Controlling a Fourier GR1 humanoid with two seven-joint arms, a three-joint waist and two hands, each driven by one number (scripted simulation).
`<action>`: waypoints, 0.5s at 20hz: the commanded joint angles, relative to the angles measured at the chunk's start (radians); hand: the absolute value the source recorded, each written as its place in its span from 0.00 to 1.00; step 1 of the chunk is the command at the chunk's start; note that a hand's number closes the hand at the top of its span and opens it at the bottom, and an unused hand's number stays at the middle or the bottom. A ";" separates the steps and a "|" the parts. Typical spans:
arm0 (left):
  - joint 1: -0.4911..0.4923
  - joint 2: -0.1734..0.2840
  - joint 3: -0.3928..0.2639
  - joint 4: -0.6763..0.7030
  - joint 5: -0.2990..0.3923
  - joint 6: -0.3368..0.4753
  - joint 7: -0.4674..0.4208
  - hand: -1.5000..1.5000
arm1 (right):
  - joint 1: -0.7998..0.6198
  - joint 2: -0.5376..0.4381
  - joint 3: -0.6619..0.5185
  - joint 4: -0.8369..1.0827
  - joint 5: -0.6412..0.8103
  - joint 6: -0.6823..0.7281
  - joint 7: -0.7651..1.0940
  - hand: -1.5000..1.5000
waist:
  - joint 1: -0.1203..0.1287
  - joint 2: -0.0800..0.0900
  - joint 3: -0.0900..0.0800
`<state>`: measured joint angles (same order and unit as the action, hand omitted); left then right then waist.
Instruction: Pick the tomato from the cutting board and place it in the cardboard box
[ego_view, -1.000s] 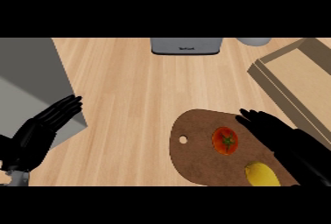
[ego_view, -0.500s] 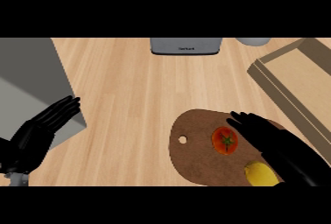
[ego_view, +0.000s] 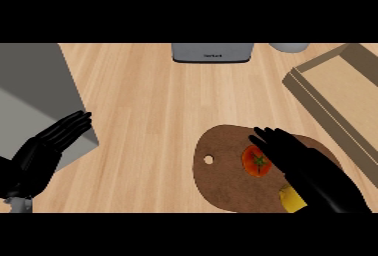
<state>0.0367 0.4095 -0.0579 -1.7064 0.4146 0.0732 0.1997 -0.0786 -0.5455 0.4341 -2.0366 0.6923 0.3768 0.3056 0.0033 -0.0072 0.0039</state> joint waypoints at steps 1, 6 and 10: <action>-0.008 -0.036 0.031 0.082 -0.058 0.022 -0.056 0.50 | -0.080 0.059 -0.005 0.065 0.030 0.049 0.022 0.00 | 0.001 0.008 -0.004; -0.048 -0.018 0.088 0.088 -0.041 -0.024 -0.018 0.50 | -0.008 0.109 0.045 0.039 0.115 0.039 0.047 0.00 | -0.005 0.007 -0.004; -0.059 -0.018 0.102 0.117 -0.055 -0.029 -0.007 0.50 | -0.062 0.103 -0.022 0.104 0.091 0.087 0.029 0.00 | -0.004 0.009 -0.004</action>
<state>0.0419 0.3841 -0.0218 -1.7058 0.3907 0.0209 0.2075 -0.1099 -0.4618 0.4341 -1.9730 0.7759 0.4335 0.3290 0.0031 -0.0076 0.0055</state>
